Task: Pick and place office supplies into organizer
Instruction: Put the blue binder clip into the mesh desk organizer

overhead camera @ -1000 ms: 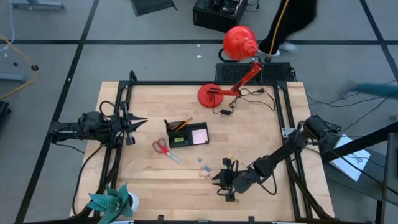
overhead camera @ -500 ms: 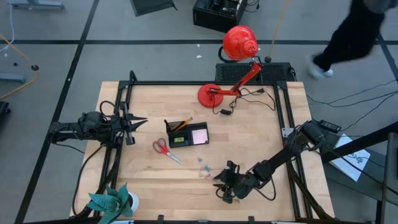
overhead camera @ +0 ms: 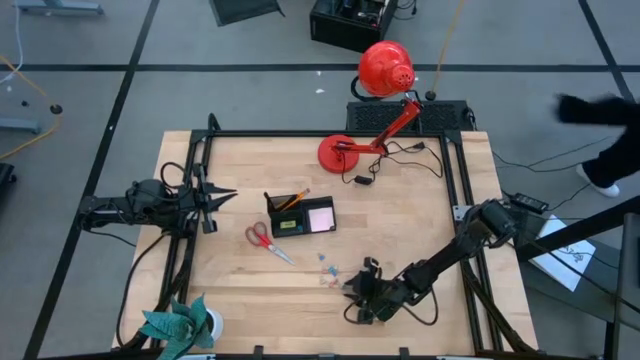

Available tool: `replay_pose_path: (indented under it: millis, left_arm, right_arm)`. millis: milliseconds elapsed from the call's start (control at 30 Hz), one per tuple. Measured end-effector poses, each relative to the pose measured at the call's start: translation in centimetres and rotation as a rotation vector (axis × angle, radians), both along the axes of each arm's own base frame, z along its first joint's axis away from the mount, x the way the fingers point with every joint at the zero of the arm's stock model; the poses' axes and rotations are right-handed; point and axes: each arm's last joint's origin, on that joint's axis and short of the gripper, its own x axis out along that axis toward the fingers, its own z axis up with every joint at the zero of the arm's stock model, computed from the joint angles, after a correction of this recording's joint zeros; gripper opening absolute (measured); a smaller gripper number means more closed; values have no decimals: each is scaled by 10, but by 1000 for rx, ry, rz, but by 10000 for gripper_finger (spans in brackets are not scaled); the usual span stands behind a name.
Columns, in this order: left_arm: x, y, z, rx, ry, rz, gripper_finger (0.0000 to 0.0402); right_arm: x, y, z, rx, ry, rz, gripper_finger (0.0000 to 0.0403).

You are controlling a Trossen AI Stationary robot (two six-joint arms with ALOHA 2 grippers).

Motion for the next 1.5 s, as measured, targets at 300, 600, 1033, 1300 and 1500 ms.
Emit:
replay_pose_path:
  millis: [300,600,1033,1300,1500]
  left_arm:
    - [0,0,0,-1,3,7,35]
    - [0,0,0,-4,4,7,35]
    - [0,0,0,-1,5,8,35]
    - [0,0,0,-3,4,7,35]
    - [0,0,0,-3,4,7,35]
  right_arm:
    - [-13,-11,-12,-84,166,-57,141]
    - [-8,-7,-8,-34,102,-55,141]
    - [-8,-7,-9,76,83,-155,141]
    - [-8,-7,-10,99,81,-180,141]
    - [-11,-8,-19,55,123,-154,141]
